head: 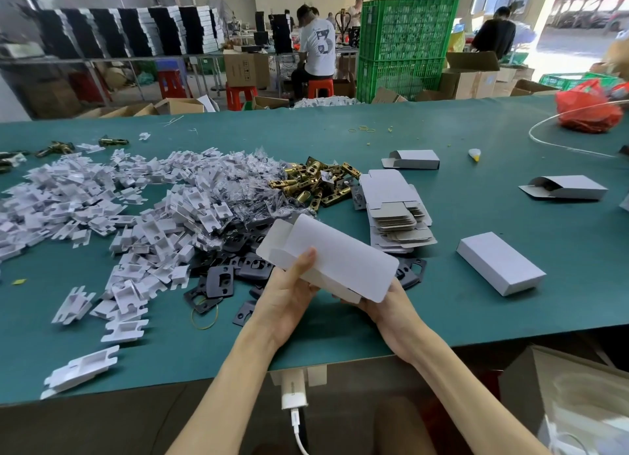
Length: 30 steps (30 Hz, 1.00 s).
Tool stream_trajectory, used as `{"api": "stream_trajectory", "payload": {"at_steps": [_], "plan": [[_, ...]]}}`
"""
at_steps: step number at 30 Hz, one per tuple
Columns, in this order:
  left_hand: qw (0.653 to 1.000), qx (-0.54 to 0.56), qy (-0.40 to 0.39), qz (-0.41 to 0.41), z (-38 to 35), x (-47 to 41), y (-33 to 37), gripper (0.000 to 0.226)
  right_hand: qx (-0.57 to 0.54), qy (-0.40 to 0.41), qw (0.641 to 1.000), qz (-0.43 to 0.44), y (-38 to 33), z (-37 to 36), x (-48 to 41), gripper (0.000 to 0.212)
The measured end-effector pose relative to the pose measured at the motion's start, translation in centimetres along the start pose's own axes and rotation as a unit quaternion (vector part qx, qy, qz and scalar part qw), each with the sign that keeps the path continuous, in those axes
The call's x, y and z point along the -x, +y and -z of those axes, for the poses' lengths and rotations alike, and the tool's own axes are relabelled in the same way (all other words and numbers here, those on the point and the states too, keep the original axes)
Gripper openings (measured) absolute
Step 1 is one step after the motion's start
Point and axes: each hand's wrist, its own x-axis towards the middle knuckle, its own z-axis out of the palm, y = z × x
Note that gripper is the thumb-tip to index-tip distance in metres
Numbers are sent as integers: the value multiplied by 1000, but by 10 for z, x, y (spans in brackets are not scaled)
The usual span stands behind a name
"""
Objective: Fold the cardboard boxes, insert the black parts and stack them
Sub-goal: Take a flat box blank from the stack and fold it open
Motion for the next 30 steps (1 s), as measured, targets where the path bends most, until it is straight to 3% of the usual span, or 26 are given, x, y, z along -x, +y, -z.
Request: {"api": "stream_trajectory", "payload": {"at_steps": [3, 10, 14, 17, 21, 26, 30], "plan": [[998, 50, 26, -3, 1, -1, 2, 107, -10, 19, 1000, -8, -1, 0, 0, 17], [999, 43, 23, -6, 0, -1, 3, 96, -56, 68, 996, -34, -1, 4, -2, 46], [996, -82, 7, 14, -6, -1, -7, 77, -45, 67, 995, -51, -1, 6, -2, 72], [991, -133, 2, 11, -5, -2, -16, 58, -23, 44, 998, -40, -3, 1, -2, 60], [990, -144, -1, 4, -3, 0, -18, 55, 14, 39, 999, -6, -2, -2, 0, 33], [992, -129, 4, -9, -4, 1, -17, 50, -2, 13, 1000, -14, -1, -2, 2, 38], [992, -124, 13, -24, -3, -1, -20, 47, 3, 18, 1000, -2, 0, -2, 2, 30]]}}
